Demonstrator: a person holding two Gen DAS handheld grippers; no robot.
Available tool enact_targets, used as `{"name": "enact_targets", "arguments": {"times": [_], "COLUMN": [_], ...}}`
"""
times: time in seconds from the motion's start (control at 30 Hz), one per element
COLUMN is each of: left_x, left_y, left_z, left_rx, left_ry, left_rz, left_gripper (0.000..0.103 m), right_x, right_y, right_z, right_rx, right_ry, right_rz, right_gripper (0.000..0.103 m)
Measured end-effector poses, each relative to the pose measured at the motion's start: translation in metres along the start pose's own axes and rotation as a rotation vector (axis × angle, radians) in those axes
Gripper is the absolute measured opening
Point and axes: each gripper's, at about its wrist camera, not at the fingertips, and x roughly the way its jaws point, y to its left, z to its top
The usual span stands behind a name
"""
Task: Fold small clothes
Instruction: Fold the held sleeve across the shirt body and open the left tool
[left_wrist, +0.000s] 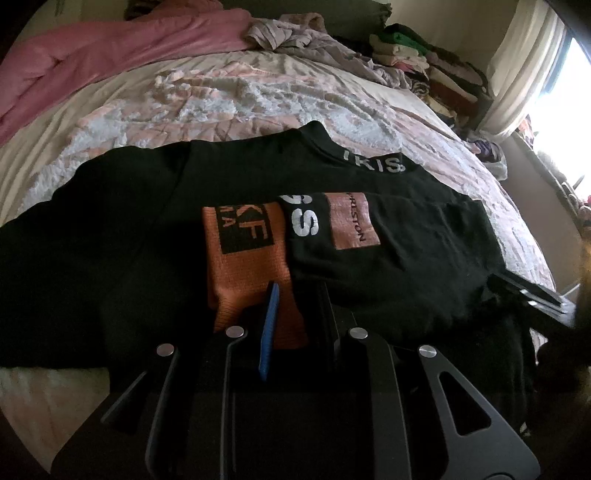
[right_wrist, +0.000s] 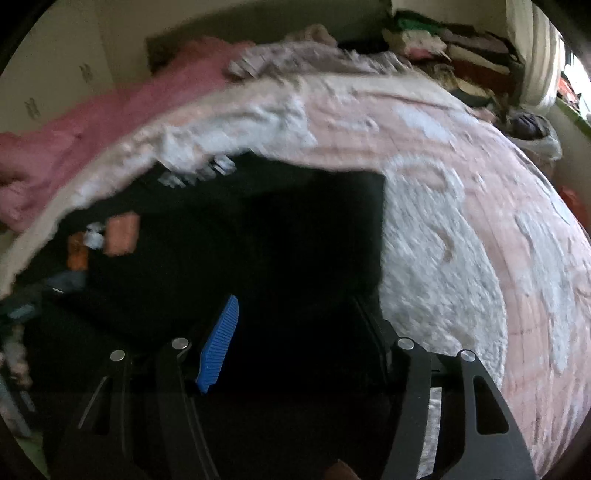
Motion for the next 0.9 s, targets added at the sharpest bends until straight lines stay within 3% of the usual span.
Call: {"name": "enact_targets", "arguments": {"times": [0.33,0.53,0.6,0.73,0.9], "left_x": [-0.006,-0.014,-0.018,-0.028,-0.041], "left_y": [-0.002,-0.004,-0.006,-0.005,-0.003], "left_z": [0.0,0.0,-0.001,-0.001,0.0], "left_rx": [0.002,0.007,0.018,0.022,0.026], "left_ry": [-0.012,-0.021,-0.028,-0.045,-0.068], "left_rz": [0.0,-0.002,0.006,0.025,0.047], "left_gripper": [0.013,0.024,0.037,0.045,0.068], "right_x": [-0.004,-0.015,-0.019,-0.03,-0.037], "right_y": [-0.001,0.002,0.005,0.01,0.017], "right_z": [-0.002,-0.001,0.0,0.002,0.002], "right_rx": [0.009,0.012,0.011,0.002,-0.009], "right_ry": [-0.014,-0.033,-0.045,-0.077,-0.099], "right_rz": [0.026,0.047,0.059,0.075,0.082], "right_gripper": [0.058,0.064,0.071,0.082,0.092]}}
